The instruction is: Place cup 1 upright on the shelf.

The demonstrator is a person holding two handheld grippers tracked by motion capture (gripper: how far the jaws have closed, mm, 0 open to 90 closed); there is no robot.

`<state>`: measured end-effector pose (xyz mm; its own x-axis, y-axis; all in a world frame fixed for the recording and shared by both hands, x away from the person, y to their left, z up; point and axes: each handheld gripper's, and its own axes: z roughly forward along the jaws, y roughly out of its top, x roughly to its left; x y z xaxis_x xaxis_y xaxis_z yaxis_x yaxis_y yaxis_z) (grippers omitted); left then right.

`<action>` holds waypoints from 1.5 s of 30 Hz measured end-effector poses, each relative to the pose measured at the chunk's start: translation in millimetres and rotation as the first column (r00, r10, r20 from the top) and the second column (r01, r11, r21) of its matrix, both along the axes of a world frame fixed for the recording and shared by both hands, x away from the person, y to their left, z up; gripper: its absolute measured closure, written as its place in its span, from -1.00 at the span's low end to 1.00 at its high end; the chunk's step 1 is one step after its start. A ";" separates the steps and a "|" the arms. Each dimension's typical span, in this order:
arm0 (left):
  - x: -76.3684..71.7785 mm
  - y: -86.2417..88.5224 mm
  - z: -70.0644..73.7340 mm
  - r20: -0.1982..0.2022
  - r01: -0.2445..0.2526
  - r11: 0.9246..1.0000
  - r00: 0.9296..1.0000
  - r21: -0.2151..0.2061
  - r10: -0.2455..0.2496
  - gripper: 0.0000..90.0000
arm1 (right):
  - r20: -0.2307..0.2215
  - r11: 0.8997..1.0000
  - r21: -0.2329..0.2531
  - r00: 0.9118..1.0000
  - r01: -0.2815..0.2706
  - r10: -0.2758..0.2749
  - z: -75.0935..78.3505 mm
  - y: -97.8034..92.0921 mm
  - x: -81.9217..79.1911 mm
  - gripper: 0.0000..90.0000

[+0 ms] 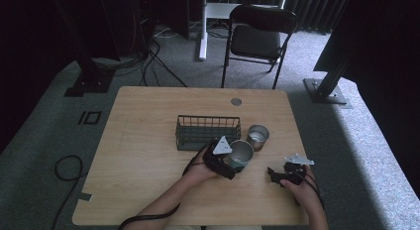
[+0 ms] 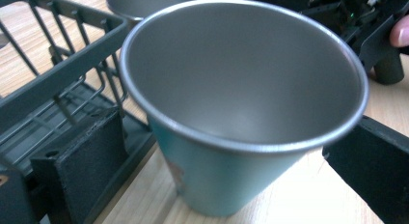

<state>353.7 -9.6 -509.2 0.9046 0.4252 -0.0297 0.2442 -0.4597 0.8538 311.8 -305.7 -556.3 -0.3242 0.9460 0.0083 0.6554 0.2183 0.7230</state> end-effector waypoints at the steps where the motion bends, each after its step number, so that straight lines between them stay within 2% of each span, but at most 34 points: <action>1: -0.1 -1.6 0.2 0.004 -0.002 1.000 1.000 0.000 0.002 -0.95 | 0.001 1.000 0.000 1.000 0.000 0.000 0.0 0.0 0.0 -0.75; 5: 0.9 -5.8 0.4 0.011 -0.004 1.000 1.000 0.000 0.004 -0.95 | 0.000 1.000 0.001 1.000 0.000 0.000 0.0 0.0 0.0 -0.75; 14: 4.2 -13.0 3.5 0.030 -0.016 0.999 0.999 -0.037 0.018 -0.95 | 0.000 1.000 0.001 1.000 0.001 -0.001 0.0 0.1 0.0 -0.75; 31: 3.6 -26.5 1.1 0.044 -0.003 0.999 0.999 -0.038 0.004 -0.95 | 0.000 1.000 0.001 1.000 0.001 -0.001 0.0 0.0 0.0 -0.75; 35: 4.0 -24.4 1.4 0.051 -0.001 0.999 0.999 -0.053 0.004 -0.84 | 0.001 1.000 0.001 1.000 0.000 0.000 0.0 0.0 0.1 -0.75; 40: -0.5 -24.5 1.4 0.081 0.018 0.999 0.997 -0.037 -0.014 -0.75 | 0.001 1.000 0.001 1.000 0.000 0.000 0.0 0.0 0.1 -0.75; 45: -1.6 -22.9 4.1 0.069 0.024 0.998 0.997 -0.057 -0.020 -0.69 | 0.001 1.000 0.001 1.000 0.000 0.000 0.0 0.0 0.1 -0.75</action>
<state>352.1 -32.6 -505.1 0.9145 0.4044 0.0086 0.1745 -0.4136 0.8936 311.9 -305.7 -556.3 -0.3239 0.9461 0.0086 0.6550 0.2176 0.7236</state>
